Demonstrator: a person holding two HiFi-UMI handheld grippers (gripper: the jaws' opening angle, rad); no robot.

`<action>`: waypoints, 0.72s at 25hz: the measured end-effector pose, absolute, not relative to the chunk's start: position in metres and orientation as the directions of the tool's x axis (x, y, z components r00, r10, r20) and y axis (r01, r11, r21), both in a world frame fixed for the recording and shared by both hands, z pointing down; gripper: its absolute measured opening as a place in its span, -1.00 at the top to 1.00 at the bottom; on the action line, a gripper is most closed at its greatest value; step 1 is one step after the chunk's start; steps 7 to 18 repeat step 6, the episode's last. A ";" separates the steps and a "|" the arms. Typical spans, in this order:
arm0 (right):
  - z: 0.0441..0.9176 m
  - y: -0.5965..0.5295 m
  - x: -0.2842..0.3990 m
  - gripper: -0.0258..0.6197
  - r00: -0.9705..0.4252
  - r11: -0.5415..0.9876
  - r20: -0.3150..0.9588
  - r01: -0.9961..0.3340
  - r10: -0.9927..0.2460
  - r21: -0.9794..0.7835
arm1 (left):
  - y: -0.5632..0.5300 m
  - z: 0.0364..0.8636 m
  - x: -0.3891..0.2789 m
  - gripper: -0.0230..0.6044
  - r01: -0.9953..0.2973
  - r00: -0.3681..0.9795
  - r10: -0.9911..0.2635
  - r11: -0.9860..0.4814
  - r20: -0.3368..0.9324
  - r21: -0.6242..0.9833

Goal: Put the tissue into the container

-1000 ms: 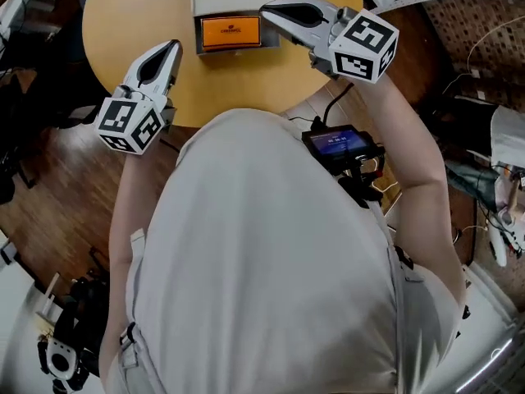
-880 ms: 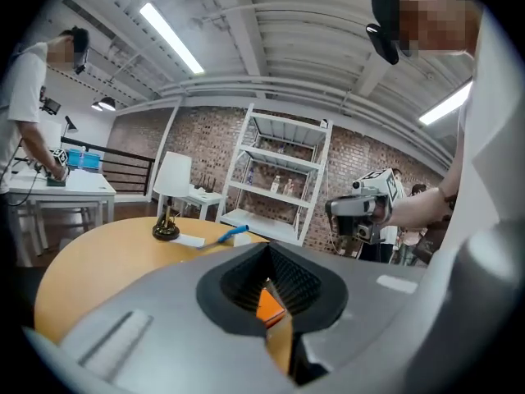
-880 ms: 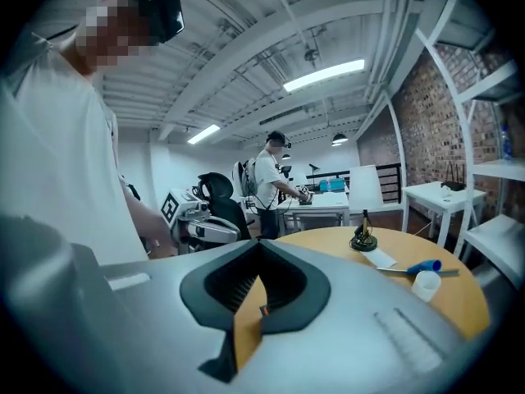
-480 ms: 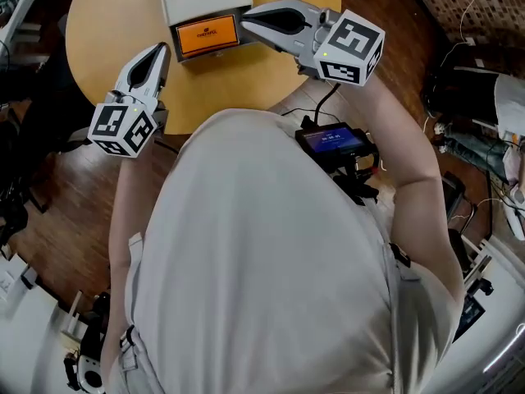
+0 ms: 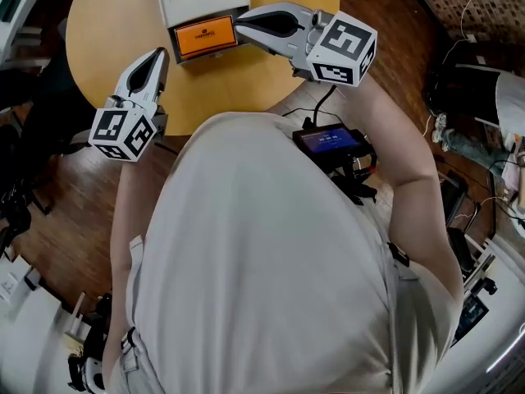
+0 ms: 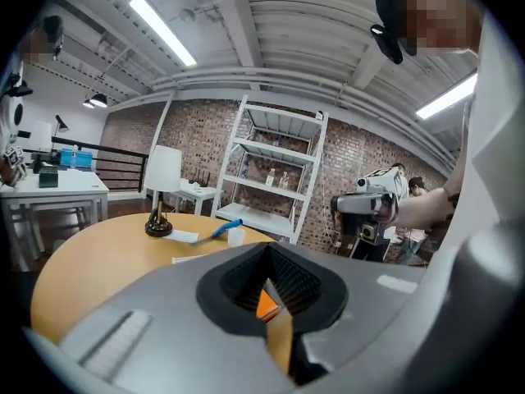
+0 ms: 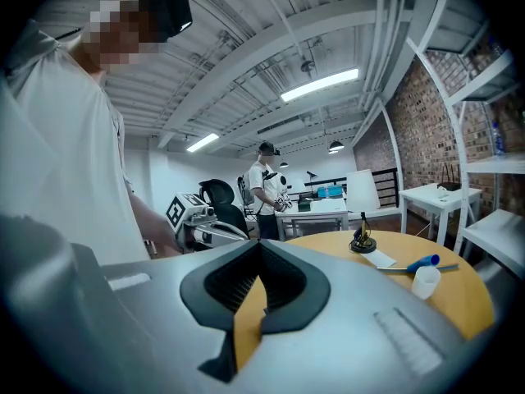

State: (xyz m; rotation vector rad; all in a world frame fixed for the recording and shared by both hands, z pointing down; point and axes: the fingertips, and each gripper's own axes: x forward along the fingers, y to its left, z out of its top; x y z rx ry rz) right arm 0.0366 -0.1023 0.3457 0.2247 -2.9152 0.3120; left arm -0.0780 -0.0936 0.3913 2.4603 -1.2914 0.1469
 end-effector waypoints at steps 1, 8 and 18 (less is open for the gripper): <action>0.346 -0.102 0.037 0.92 -0.968 0.966 0.214 -0.170 -0.127 -0.194 | -0.093 0.392 -0.077 0.93 -0.813 0.578 -0.776 -0.519 0.254 0.264; 0.346 -0.101 0.036 0.92 -0.969 0.967 0.214 -0.166 -0.124 -0.191 | -0.091 0.392 -0.076 0.93 -0.813 0.577 -0.775 -0.517 0.257 0.267; 0.346 -0.101 0.036 0.92 -0.969 0.967 0.214 -0.166 -0.124 -0.191 | -0.091 0.392 -0.076 0.93 -0.813 0.577 -0.775 -0.517 0.257 0.267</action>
